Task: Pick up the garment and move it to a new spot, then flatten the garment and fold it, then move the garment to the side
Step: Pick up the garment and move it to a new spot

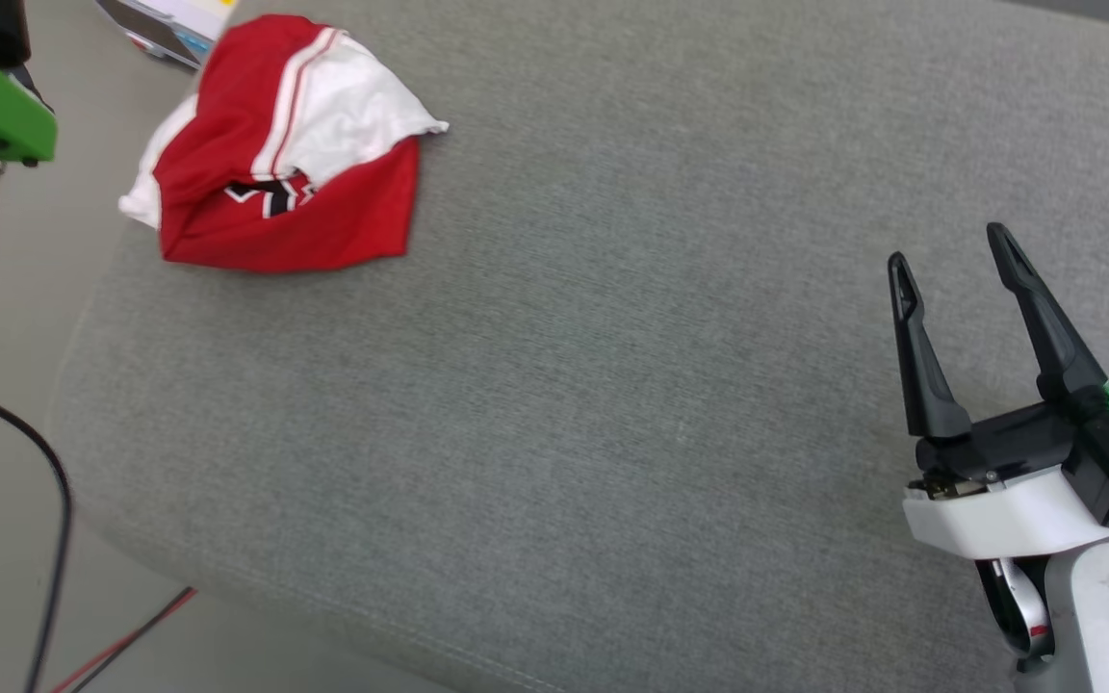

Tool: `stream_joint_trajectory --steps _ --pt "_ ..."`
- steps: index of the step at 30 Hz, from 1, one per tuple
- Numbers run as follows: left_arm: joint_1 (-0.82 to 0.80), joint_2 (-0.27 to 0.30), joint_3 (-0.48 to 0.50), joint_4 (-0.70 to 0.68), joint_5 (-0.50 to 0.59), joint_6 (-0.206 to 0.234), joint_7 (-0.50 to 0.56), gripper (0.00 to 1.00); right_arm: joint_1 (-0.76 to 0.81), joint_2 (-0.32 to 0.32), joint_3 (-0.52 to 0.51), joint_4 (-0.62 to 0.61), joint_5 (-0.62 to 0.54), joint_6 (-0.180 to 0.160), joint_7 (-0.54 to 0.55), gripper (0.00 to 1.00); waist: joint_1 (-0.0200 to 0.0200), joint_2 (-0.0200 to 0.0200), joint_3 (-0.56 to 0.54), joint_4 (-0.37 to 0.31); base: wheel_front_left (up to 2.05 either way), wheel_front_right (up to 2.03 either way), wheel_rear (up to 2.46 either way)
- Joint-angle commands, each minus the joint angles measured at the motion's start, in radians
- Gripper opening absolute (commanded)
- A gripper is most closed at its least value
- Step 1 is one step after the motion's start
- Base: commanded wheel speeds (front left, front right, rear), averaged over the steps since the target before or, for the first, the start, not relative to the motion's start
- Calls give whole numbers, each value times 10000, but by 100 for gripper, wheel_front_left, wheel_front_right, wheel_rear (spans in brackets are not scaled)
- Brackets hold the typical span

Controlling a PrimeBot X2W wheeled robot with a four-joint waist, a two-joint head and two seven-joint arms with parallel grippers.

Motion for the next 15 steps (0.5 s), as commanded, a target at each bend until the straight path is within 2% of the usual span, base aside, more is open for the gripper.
stream_joint_trajectory --steps 1,9,15 --pt "-371 269 -393 153 -449 -27 613 100 -207 -54 25 -126 -53 -7 -46 100 -1 0 736 -599 0 0 0" --pt "-1423 1511 -2778 526 -2314 -28 4682 100 -392 -154 157 -370 74 -7 -46 100 -1 0 1255 -977 0 0 0" --pt "-1679 2053 -4307 525 -3350 -28 6991 100 -478 -267 144 -432 123 -7 -46 100 -1 0 1633 -1176 0 0 0"
